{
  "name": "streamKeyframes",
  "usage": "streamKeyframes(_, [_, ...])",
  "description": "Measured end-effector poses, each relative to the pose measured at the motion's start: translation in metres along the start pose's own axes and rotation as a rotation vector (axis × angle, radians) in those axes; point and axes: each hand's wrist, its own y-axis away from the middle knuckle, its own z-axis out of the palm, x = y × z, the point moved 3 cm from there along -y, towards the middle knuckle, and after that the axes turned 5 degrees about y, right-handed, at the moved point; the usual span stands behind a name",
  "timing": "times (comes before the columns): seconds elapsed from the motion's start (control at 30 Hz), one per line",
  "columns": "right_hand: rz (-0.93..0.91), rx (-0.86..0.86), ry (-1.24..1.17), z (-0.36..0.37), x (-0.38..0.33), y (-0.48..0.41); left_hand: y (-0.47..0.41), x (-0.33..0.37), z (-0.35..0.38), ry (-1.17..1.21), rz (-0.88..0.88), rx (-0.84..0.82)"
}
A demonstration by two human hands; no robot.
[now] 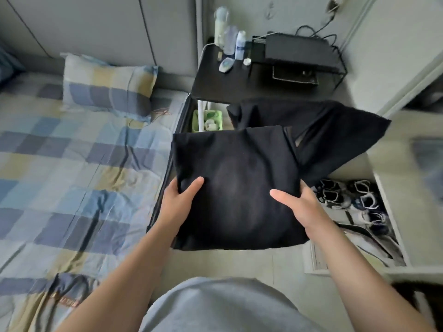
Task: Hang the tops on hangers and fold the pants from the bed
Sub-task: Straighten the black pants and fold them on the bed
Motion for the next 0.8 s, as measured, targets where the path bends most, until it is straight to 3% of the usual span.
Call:
streamKeyframes(0.4, [0.008,0.436,-0.23,-0.213,0.02,0.032,-0.022,0.077,0.26,-0.169,0.274,-0.403])
streamKeyframes(0.8, [0.021,0.922,-0.499,-0.365,0.027,0.002,-0.096,0.129,0.559,-0.442,0.343,-0.926])
